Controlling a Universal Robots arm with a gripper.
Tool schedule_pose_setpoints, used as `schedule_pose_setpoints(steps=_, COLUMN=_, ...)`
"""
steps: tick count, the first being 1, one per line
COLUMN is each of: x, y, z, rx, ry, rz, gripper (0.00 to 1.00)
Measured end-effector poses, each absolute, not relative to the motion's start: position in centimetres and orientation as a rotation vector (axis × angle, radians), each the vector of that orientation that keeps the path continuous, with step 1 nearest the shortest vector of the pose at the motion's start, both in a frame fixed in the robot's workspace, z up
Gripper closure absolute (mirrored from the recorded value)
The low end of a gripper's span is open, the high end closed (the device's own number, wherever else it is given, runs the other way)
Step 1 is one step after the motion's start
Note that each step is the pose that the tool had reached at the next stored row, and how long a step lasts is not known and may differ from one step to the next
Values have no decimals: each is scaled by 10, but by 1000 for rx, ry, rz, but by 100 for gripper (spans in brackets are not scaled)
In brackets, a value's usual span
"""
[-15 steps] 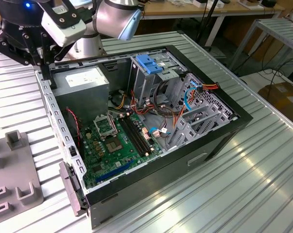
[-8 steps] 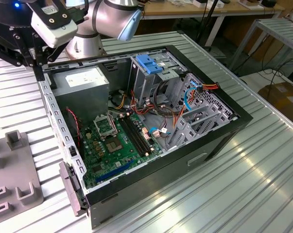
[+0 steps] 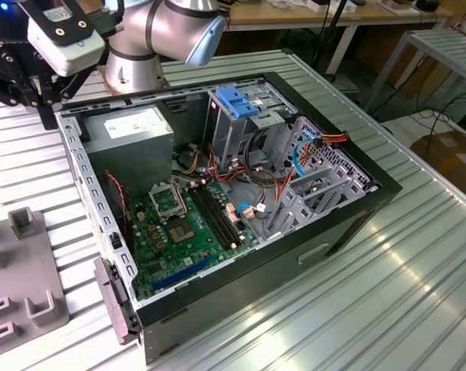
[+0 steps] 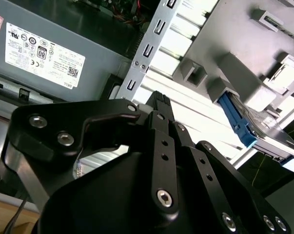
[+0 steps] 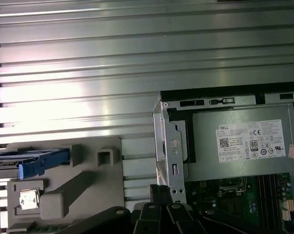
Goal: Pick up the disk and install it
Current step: 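Reach for the disk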
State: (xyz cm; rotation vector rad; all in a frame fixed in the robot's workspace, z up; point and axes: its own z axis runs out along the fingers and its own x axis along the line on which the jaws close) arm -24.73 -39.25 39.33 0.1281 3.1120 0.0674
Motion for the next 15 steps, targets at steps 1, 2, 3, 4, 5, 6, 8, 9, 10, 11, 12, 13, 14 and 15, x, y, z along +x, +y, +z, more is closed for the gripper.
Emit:
schedule_pose_setpoints(steps=1, x=-249, y=-391, z=393, rx=128, ry=3112, rz=67, gripper=90)
schedule_pose_setpoints(steps=2, x=-250, y=-389, z=393, rx=128, ry=3112, rz=67, gripper=90)
schedule_pose_setpoints(steps=3, x=-252, y=-388, z=393, rx=128, ry=3112, rz=68, gripper=90)
schedule_pose_setpoints(steps=4, x=-254, y=-387, z=393, rx=128, ry=3112, rz=67, gripper=90)
schedule_pose_setpoints(steps=5, x=-257, y=-386, z=393, rx=128, ry=3112, rz=67, gripper=90)
schedule_pose_setpoints(steps=6, x=-258, y=-385, z=393, rx=128, ry=3112, rz=67, gripper=90)
schedule_pose_setpoints(steps=8, x=-263, y=-383, z=393, rx=128, ry=3112, rz=67, gripper=90)
schedule_pose_setpoints(steps=9, x=-266, y=-383, z=393, rx=128, ry=3112, rz=67, gripper=90)
schedule_pose_setpoints(steps=10, x=-269, y=-382, z=393, rx=128, ry=3112, rz=68, gripper=90)
schedule_pose_setpoints(steps=11, x=-272, y=-381, z=393, rx=128, ry=3112, rz=67, gripper=90)
schedule_pose_setpoints(steps=12, x=-275, y=-381, z=393, rx=128, ry=3112, rz=68, gripper=90)
schedule_pose_setpoints(steps=13, x=-279, y=-380, z=393, rx=128, ry=3112, rz=68, gripper=90)
schedule_pose_setpoints(steps=14, x=-281, y=-379, z=393, rx=128, ry=3112, rz=68, gripper=90)
schedule_pose_setpoints(steps=15, x=-284, y=-379, z=393, rx=128, ry=3112, rz=67, gripper=90)
